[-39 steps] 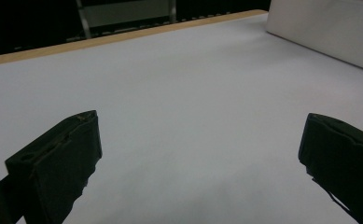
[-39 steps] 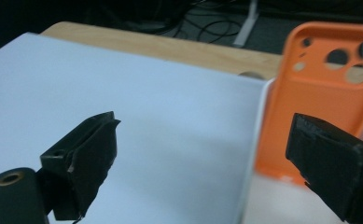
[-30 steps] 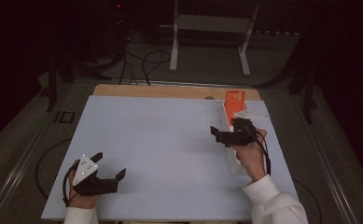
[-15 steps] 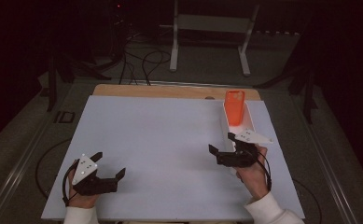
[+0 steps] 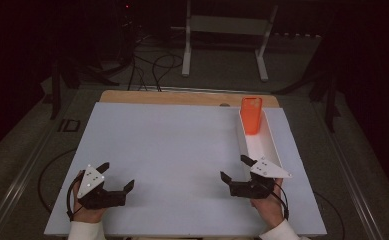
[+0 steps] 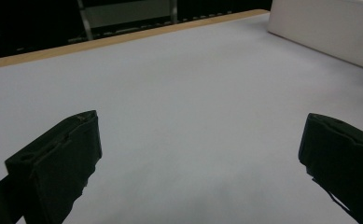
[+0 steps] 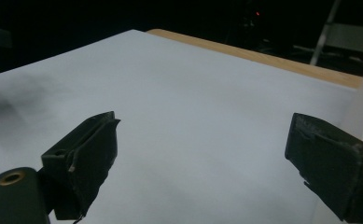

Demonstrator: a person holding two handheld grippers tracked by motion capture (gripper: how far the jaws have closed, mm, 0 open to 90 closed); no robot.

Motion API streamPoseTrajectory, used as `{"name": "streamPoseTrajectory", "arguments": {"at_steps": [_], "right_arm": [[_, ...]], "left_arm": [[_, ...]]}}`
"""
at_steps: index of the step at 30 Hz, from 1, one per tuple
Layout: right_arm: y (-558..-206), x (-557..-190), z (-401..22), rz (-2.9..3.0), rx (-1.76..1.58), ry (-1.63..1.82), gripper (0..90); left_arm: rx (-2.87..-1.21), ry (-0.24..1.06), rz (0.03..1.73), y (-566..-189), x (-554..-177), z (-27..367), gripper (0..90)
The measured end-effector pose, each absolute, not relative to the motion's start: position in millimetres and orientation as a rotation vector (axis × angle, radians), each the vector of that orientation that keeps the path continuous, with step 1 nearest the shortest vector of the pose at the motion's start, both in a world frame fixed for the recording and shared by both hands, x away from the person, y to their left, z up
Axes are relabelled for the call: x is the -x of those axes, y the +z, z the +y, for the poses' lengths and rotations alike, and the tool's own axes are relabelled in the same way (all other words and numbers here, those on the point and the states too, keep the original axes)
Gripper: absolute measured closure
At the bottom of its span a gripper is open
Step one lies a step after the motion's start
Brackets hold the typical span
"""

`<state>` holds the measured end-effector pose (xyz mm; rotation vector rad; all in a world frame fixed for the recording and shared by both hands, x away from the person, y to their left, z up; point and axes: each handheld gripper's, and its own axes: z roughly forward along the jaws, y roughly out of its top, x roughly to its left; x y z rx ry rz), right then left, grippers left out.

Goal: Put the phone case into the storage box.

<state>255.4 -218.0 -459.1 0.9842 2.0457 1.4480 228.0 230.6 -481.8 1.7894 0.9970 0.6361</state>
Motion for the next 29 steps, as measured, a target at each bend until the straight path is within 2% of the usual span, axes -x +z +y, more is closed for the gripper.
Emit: {"name": "streamPoseTrajectory", "arguments": {"at_steps": [12, 29], "right_arm": [[-474.8, -251.4, -216.5, 2.044, -0.980, 1.489, 9.3], [-474.1, -254.2, -224.0, 2.019, -1.027, 1.506, 9.3]], "left_arm": [[-1.806, 0.653, 0.972, -483.2, -226.1, 227.8, 0.0], [-1.821, 0.657, 0.961, -485.5, -226.4, 225.0, 0.0]]}}
